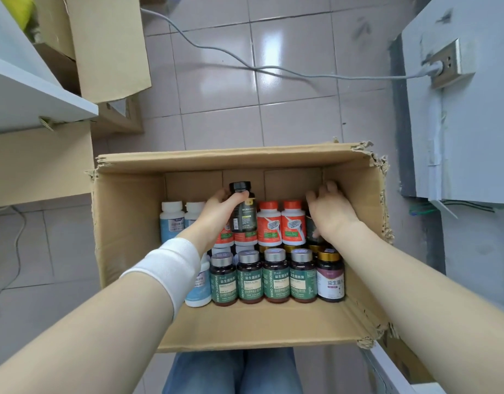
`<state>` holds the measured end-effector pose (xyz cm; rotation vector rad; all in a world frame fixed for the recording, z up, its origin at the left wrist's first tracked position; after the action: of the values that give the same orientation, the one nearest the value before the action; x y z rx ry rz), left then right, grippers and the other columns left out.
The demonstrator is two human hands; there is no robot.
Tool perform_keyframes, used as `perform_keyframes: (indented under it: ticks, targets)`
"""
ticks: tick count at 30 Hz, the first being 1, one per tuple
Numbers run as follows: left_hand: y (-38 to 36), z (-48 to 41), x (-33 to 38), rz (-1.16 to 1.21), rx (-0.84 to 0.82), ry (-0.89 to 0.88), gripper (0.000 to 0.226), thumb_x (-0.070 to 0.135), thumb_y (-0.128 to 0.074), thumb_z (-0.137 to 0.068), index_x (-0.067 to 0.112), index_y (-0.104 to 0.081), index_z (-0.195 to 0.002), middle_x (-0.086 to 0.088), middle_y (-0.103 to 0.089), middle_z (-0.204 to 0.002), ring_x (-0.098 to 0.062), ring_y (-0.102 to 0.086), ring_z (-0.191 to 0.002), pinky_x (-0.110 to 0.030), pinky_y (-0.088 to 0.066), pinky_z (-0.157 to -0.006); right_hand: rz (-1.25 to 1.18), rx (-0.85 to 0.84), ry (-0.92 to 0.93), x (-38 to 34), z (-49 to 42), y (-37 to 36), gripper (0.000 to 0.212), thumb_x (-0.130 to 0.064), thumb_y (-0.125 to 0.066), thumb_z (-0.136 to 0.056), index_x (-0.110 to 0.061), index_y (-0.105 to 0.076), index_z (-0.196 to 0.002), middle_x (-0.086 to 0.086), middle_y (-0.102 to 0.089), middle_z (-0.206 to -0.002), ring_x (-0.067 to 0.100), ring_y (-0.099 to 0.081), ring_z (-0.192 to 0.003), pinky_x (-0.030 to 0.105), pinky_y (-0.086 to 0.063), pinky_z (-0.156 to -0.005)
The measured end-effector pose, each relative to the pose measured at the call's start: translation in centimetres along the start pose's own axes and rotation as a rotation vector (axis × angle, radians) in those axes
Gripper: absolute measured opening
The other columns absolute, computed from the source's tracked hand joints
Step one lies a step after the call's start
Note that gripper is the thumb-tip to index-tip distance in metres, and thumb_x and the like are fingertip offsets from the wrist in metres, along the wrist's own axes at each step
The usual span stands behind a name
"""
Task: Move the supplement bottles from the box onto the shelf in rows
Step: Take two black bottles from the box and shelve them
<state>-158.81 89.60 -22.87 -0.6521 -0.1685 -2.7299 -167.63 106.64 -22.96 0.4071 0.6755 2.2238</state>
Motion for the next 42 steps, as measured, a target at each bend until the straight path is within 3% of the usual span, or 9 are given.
perform_keyframes:
  ticks: [5,13,17,20,24,28,36,40,42]
  targets:
    - [0.0,2.7,1.3,0.087,0.014,-0.044,0.042,0.025,-0.053,-0.094,0.016,-0.038,-0.132,0.004,-0.057,-0.100,-0.017,-0.054,-0.097,-0.031,-0.043,-0.086,-0.529,0.203,-0.086,1.0,3.7,2.0,0.063,-0.009,-0.073,-0.076,-0.014,-0.038,-0.128,0.015,-0.034,-0.131,0.035,-0.052,-0.110,0.039,-0.047,-0.090]
    - [0.4,11.3,5.3,0.212,-0.061,-0.157,0.020,0.022,-0.047,-0.096,0.010,-0.046,-0.111,-0.004,-0.069,-0.096,-0.015,-0.067,-0.075,-0.027,-0.057,-0.059,-1.395,0.384,-0.126,2.3,13.9,5.6,0.067,-0.009,-0.074,-0.076,-0.027,-0.040,-0.131,0.001,-0.041,-0.125,0.013,-0.045,-0.110,0.026,-0.041,-0.097]
    - [0.1,18.1,8.7,0.194,-0.092,-0.284,0.019,0.035,-0.048,-0.095,0.018,-0.054,-0.099,-0.002,-0.069,-0.094,-0.016,-0.067,-0.078,-0.030,-0.056,-0.066,-1.908,0.444,-0.151,2.1,21.2,6.4,0.058,-0.002,-0.071,-0.076,-0.017,-0.044,-0.126,0.006,-0.054,-0.118,0.024,-0.054,-0.114,0.033,-0.050,-0.089]
    - [-0.3,23.1,10.4,0.172,-0.155,-0.391,0.020,0.033,-0.049,-0.095,0.016,-0.059,-0.098,-0.001,-0.070,-0.091,-0.017,-0.066,-0.077,-0.033,-0.056,-0.067,-2.236,0.499,-0.079,0.2,27.3,6.8,0.060,-0.029,-0.085,-0.057,-0.014,-0.055,-0.107,0.002,-0.067,-0.096,0.018,-0.066,-0.096,0.031,-0.057,-0.077]
    - [-0.9,29.7,10.7,0.151,-0.280,-0.457,0.021,0.034,-0.050,-0.094,0.016,-0.059,-0.099,0.002,-0.071,-0.085,-0.016,-0.067,-0.073,-0.034,-0.057,-0.068,-2.564,0.644,0.060,-3.9,35.6,6.7,0.032,-0.014,-0.057,-0.077,-0.015,-0.052,-0.109,0.011,-0.063,-0.103,0.023,-0.060,-0.090,0.030,-0.058,-0.071]
    - [-0.9,36.7,9.0,0.044,-0.447,-0.517,0.022,0.034,-0.051,-0.093,0.015,-0.058,-0.102,0.002,-0.070,-0.086,-0.016,-0.066,-0.074,-0.027,-0.054,-0.061,-2.671,0.802,0.067,-10.0,42.9,5.4,0.022,-0.012,-0.050,-0.087,-0.018,-0.053,-0.107,0.008,-0.068,-0.093,0.020,-0.066,-0.080,0.041,-0.057,-0.070]
    - [-3.7,49.9,5.6,-0.103,-0.656,-0.594,0.013,0.030,-0.057,-0.092,0.017,-0.057,-0.092,0.001,-0.069,-0.081,-0.017,-0.064,-0.069,-0.033,-0.053,-0.067,-2.577,1.015,-0.038,-15.8,55.2,1.9,0.081,-0.045,-0.090,-0.037,-0.016,-0.059,-0.107,0.003,-0.073,-0.097,0.018,-0.069,-0.086,0.039,-0.058,-0.073]
    - [-7.5,58.1,2.9,-0.184,-0.784,-0.688,0.013,0.030,-0.056,-0.092,0.018,-0.055,-0.095,0.001,-0.069,-0.084,-0.010,-0.066,-0.063,-0.027,-0.054,-0.061,-2.492,1.185,-0.098,-16.0,63.2,-1.4,0.070,-0.031,-0.083,-0.053,-0.010,-0.057,-0.114,0.001,-0.073,-0.100,0.016,-0.070,-0.088,0.032,-0.057,-0.075]
    - [-9.2,62.4,0.8,-0.226,-0.843,-0.726,0.012,0.031,-0.056,-0.091,0.020,-0.056,-0.097,0.005,-0.070,-0.081,-0.008,-0.067,-0.061,-0.026,-0.056,-0.059,-2.454,1.276,-0.134,-16.4,67.1,-3.6,0.080,-0.040,-0.090,-0.042,-0.012,-0.061,-0.111,0.001,-0.072,-0.104,0.016,-0.070,-0.092,0.036,-0.057,-0.078]
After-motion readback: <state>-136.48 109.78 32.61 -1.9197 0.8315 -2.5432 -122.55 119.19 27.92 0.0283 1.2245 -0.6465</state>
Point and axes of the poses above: each hand's wrist, its own z-axis away from the middle knuckle, its own y-axis out of the back of the hand, x = y × z, the point moved 7 cm from there along -z, towards the middle knuckle
